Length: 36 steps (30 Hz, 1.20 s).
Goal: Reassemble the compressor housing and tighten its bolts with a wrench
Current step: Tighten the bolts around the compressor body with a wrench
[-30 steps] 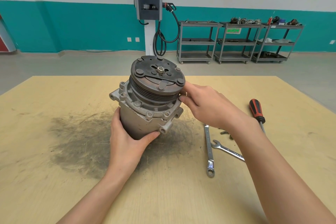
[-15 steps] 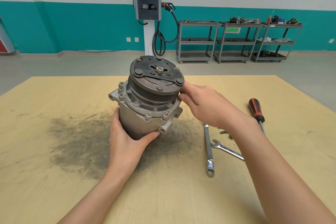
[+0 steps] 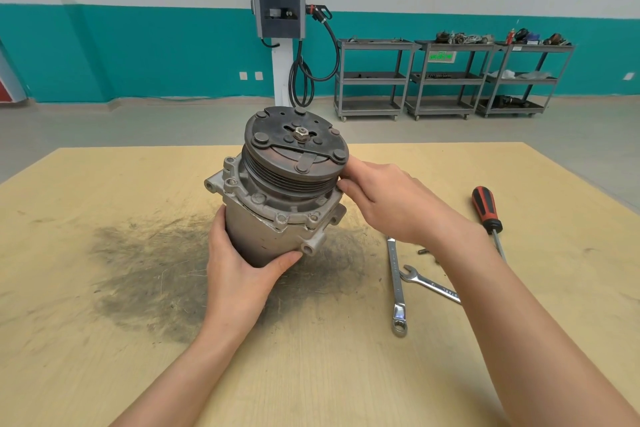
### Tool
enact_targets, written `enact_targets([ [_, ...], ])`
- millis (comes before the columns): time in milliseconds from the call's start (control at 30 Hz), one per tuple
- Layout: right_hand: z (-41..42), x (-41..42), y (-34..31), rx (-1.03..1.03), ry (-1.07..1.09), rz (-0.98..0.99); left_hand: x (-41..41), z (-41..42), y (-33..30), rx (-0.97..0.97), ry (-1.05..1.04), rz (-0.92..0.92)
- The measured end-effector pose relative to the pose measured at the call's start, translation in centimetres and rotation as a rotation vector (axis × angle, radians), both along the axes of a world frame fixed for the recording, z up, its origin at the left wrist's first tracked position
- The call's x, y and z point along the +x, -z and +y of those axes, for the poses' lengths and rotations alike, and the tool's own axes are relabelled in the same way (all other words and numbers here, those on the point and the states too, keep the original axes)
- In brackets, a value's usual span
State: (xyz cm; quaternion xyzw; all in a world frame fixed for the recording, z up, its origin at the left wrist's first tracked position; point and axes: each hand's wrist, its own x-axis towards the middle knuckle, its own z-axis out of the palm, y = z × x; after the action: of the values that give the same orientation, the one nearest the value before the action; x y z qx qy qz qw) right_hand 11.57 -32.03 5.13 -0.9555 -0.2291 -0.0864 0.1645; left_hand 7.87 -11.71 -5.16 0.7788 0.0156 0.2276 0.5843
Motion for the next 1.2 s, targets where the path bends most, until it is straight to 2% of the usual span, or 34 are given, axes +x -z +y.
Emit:
enact_targets([
  [233, 0.15, 0.11, 0.12, -0.033, 0.064, -0.081, 0.2, -0.04, 0.03, 0.003, -0.007, -0.01],
  [400, -0.1, 0.09, -0.15, -0.027, 0.018, -0.025, 0.22, 0.03, 0.14, 0.003, -0.008, -0.011],
  [1200, 0.26, 0.07, 0.14, -0.025, 0.054, -0.053, 0.11, -0.02, 0.08, -0.017, 0.005, -0.002],
])
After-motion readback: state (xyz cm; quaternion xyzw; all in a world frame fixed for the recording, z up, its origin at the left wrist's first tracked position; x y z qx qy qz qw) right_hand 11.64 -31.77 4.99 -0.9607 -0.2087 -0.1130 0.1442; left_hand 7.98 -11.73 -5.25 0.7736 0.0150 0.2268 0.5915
